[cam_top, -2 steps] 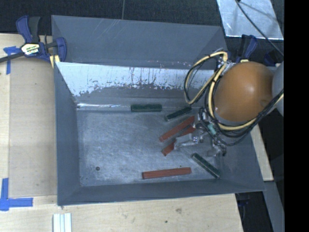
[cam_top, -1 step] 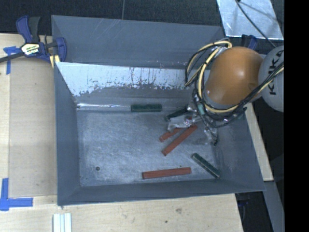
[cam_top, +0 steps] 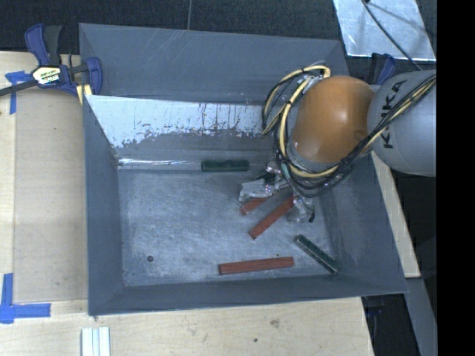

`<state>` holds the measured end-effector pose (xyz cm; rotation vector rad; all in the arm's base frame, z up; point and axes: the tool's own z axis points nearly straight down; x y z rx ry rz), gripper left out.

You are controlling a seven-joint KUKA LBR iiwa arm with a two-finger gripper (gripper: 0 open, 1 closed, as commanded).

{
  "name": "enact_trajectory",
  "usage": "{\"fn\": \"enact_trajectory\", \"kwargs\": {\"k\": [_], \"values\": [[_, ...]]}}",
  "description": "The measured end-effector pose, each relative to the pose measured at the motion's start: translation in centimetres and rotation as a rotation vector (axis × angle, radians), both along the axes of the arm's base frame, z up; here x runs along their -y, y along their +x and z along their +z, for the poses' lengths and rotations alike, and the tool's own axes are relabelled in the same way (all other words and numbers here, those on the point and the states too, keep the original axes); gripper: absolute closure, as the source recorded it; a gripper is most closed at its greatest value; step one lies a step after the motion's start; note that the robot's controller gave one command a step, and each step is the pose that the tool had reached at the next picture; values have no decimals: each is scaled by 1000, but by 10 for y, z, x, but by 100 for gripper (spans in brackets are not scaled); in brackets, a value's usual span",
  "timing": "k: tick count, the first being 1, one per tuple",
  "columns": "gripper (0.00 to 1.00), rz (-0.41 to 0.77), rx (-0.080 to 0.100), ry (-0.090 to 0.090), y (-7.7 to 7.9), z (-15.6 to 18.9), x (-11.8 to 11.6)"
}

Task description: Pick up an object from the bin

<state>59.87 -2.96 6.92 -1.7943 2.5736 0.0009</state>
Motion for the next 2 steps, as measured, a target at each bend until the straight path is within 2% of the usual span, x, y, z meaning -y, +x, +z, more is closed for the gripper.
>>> {"fn": "enact_trajectory", "kwargs": {"k": [1,2], "values": [[100,-5,-2,-1,-1,1,2],[100,320,6,-3,-1,132,-3]]}}
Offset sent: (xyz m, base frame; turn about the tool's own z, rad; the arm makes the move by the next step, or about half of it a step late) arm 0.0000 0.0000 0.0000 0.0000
